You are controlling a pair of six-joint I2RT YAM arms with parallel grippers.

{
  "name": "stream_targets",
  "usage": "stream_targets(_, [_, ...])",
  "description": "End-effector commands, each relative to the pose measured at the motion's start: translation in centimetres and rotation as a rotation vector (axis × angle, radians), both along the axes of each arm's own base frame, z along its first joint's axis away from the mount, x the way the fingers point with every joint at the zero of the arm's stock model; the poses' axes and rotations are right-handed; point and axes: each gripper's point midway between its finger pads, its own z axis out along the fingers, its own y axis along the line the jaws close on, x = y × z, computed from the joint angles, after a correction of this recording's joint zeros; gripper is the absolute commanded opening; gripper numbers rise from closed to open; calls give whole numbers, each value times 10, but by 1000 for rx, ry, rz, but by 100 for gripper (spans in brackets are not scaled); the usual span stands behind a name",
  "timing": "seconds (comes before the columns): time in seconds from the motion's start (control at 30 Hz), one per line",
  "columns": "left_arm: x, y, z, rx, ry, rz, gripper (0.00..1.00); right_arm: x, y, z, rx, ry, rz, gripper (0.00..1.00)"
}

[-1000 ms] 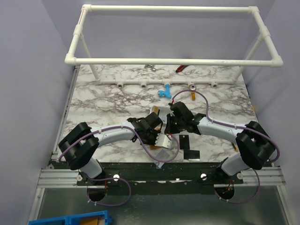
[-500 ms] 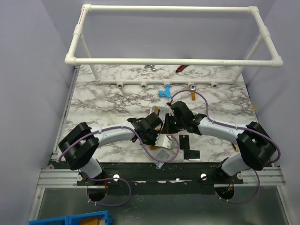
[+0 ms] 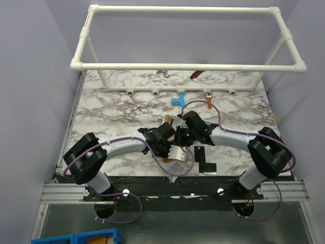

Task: Put the credit cards into the card holder
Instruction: Close the card holder at the center of the board.

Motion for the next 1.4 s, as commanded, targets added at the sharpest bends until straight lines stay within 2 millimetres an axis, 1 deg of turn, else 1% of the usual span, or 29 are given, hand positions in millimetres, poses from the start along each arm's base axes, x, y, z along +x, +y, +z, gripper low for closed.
stream_targets(0.0, [-4, 5, -3, 22, 0, -17, 16, -3, -3, -9, -20, 3, 9, 1])
stream_targets(0.13, [-3, 5, -3, 22, -1, -18, 16, 0, -2, -9, -18, -5, -12, 1])
stream_targets(0.4, [-3, 4, -3, 20, -6, -21, 16, -7, 2, -20, -17, 19, -2, 1])
stream_targets(0.5, [-3, 4, -3, 21, -4, -21, 16, -6, 3, -22, -22, 14, -6, 1])
stream_targets(0.63, [-3, 4, -3, 19, -3, -20, 16, -6, -1, -29, -54, 19, -15, 1])
stream_targets(0.77, [-4, 5, -3, 21, -2, -20, 16, -5, -3, -31, -65, 8, -24, 1])
stream_targets(1.03, [-3, 5, -2, 24, -6, -23, 15, -17, -13, -46, -110, 33, -20, 1])
stream_targets(1.37, [-3, 5, -1, 29, -5, -23, 15, -24, -29, -64, -149, 37, -51, 1])
